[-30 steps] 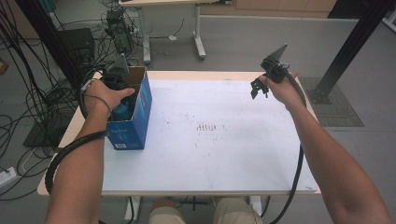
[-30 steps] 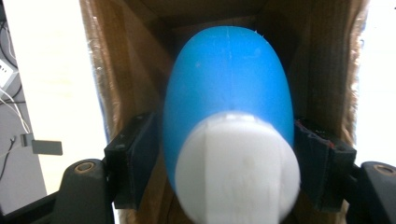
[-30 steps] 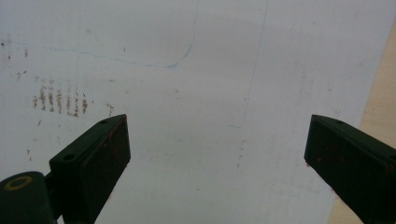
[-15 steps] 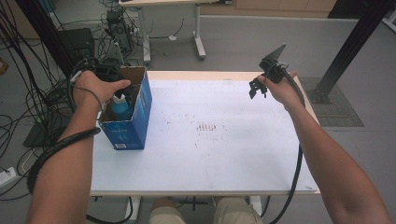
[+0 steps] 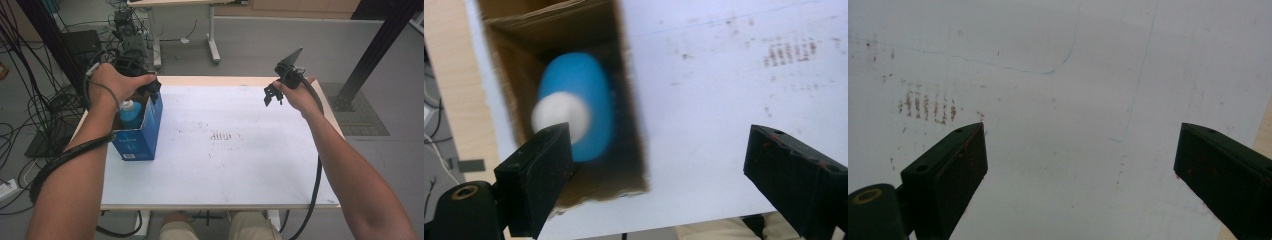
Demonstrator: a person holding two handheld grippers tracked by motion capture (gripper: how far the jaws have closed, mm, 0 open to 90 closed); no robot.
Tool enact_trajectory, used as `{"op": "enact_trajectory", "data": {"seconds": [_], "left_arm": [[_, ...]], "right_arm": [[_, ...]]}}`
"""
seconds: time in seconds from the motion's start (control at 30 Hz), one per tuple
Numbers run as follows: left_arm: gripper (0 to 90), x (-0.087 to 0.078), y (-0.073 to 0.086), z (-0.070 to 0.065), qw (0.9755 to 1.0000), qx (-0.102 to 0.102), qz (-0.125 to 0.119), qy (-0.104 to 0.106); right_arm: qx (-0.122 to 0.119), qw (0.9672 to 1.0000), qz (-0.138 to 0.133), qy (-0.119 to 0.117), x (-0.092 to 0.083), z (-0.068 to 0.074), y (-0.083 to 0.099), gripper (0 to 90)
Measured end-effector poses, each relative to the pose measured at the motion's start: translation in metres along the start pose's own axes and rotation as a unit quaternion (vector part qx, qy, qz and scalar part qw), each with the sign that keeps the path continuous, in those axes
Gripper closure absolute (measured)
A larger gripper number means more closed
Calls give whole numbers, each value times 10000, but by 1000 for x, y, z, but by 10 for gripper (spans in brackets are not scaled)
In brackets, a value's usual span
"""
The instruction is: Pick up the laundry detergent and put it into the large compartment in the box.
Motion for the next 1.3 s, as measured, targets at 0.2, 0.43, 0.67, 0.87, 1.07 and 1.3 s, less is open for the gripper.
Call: {"op": "enact_trajectory", "data": {"seconds": [0.2, 0.43, 0.67, 0.87, 1.07, 1.3], "left_arm": [[113, 1, -2, -28, 9996, 257, 29, 142], [96, 9, -4, -54, 9985, 431, 91, 324], [89, 14, -6, -70, 9976, 560, 116, 396], [89, 14, -6, -77, 9970, 628, 114, 429], [89, 15, -6, -81, 9967, 664, 113, 444], [89, 15, -7, -82, 9965, 682, 123, 465]], "right_arm": [[-18, 10000, 7, -16, 1, 0, -1, 68], [-7, 10000, -3, -30, 0, -2, 0, 68], [-12, 10000, 31, -55, 2, -4, -1, 68], [-13, 10000, 45, -47, 4, -2, -1, 68], [-29, 10000, 43, -45, 4, -2, -2, 68], [-59, 10000, 65, -34, 6, -1, -2, 68]]}}
Point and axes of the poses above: each handheld gripper's, and its own axes: x roughly forward along the jaws, y roughly out of its underside, z roughly to its left, the point moved 6 cm from there along x, roughly forward along the jaws, and after that the axes turned 10 degrees about -x, right-handed, at the moved point
